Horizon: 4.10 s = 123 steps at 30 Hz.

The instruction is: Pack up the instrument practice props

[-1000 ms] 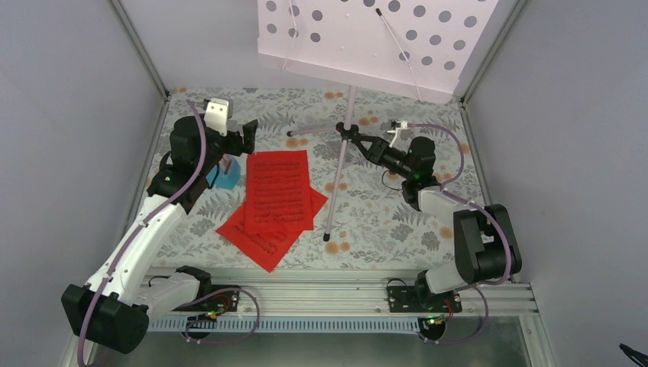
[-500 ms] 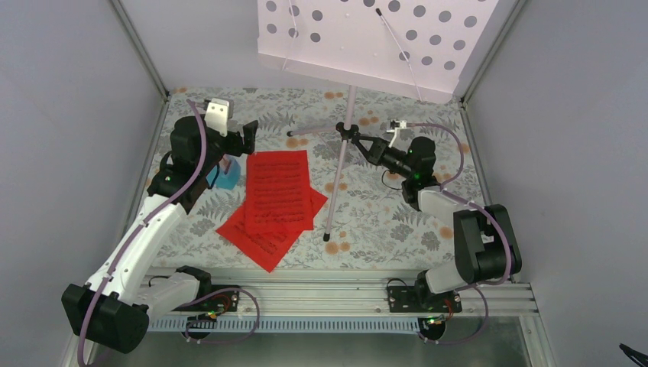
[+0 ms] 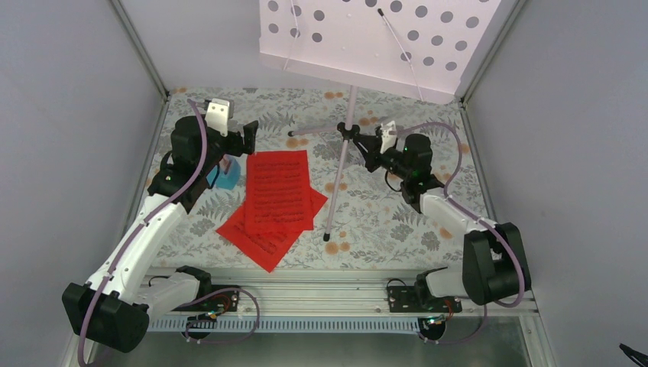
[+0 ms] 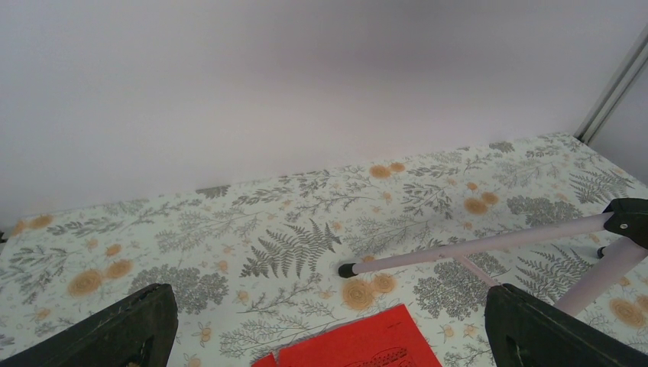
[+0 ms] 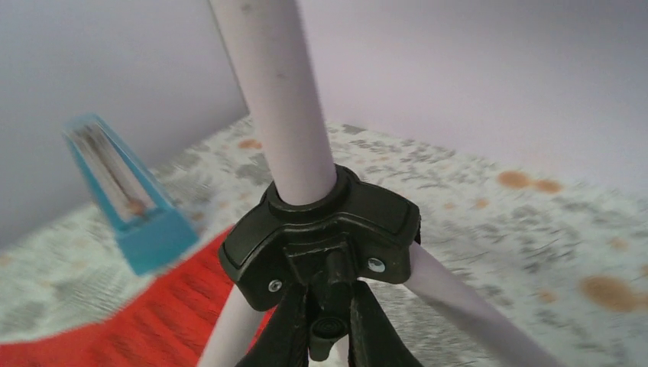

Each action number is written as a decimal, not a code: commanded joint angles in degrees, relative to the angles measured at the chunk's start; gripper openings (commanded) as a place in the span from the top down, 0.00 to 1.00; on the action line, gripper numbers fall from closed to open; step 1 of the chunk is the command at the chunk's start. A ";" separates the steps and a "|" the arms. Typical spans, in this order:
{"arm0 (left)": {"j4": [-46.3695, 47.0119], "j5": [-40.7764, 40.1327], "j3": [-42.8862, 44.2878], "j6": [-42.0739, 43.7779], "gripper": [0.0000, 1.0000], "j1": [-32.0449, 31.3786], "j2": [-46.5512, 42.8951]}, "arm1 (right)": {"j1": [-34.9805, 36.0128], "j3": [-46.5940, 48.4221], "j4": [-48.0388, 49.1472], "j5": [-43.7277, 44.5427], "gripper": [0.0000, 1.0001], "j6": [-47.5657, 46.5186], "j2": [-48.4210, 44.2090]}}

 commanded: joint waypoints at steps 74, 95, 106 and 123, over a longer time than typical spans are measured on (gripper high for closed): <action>0.24 0.55 0.60 -0.65 0.00 0.14 -0.60 | -0.11 -5.23 26.05 0.35 0.67 86.24 5.71; 0.16 0.54 0.61 -0.63 0.00 0.13 -0.59 | -0.17 -5.00 20.39 2.64 0.66 79.98 2.47; 0.18 0.70 0.62 -0.58 0.00 0.14 -0.65 | -0.23 -4.96 18.31 2.93 0.72 78.74 2.09; 0.18 0.44 0.62 -0.56 0.00 0.18 -0.52 | -0.24 -4.71 16.70 2.81 0.96 75.13 1.71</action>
